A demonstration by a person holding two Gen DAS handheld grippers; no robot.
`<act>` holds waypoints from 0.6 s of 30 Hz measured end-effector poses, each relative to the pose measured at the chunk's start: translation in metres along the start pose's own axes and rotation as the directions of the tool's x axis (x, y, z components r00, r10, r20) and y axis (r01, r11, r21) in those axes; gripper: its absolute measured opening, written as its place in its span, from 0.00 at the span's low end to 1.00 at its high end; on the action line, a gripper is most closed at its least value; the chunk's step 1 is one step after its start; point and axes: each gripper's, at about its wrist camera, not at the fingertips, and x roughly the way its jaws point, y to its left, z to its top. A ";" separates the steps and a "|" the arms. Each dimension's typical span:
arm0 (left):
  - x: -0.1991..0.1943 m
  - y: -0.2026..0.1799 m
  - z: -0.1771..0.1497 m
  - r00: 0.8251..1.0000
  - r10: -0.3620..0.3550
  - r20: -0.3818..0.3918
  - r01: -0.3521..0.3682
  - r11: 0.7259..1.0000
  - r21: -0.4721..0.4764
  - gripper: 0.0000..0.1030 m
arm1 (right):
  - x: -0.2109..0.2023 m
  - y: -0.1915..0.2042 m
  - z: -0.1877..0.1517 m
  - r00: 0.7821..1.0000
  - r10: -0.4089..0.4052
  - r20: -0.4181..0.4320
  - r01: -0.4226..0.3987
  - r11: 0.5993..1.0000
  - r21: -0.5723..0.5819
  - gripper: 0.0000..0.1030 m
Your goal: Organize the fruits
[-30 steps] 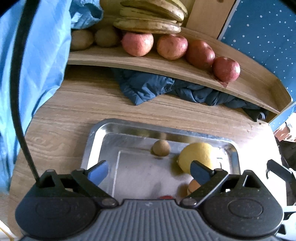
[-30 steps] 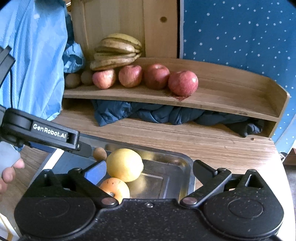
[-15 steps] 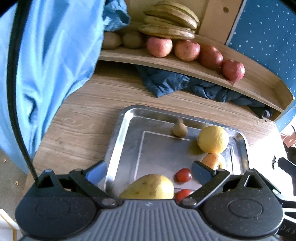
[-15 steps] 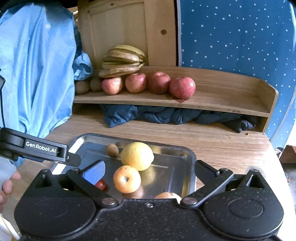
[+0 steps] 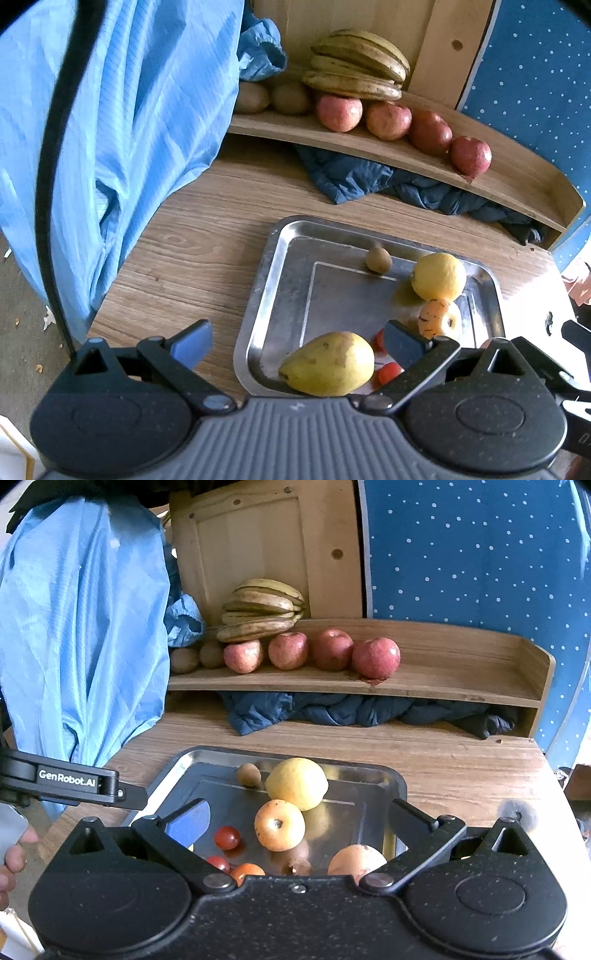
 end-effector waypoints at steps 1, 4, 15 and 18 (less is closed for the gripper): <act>0.000 0.001 -0.001 1.000 -0.005 0.004 0.005 1.000 0.001 0.98 | -0.001 0.001 0.000 1.000 -0.003 0.002 0.003 1.000 0.001 0.99; -0.001 0.004 -0.005 1.000 -0.019 0.019 0.019 1.000 0.011 0.98 | -0.004 0.002 -0.002 1.000 -0.014 0.009 0.014 1.000 -0.001 0.99; -0.017 0.019 -0.028 0.998 -0.043 0.035 0.042 0.998 0.044 0.98 | -0.026 0.021 -0.015 0.998 -0.053 0.020 0.054 0.999 -0.003 0.99; -0.026 0.024 -0.034 0.998 -0.044 0.042 0.042 0.997 0.060 0.98 | -0.035 0.029 -0.020 0.998 -0.057 0.026 0.057 0.998 0.005 0.99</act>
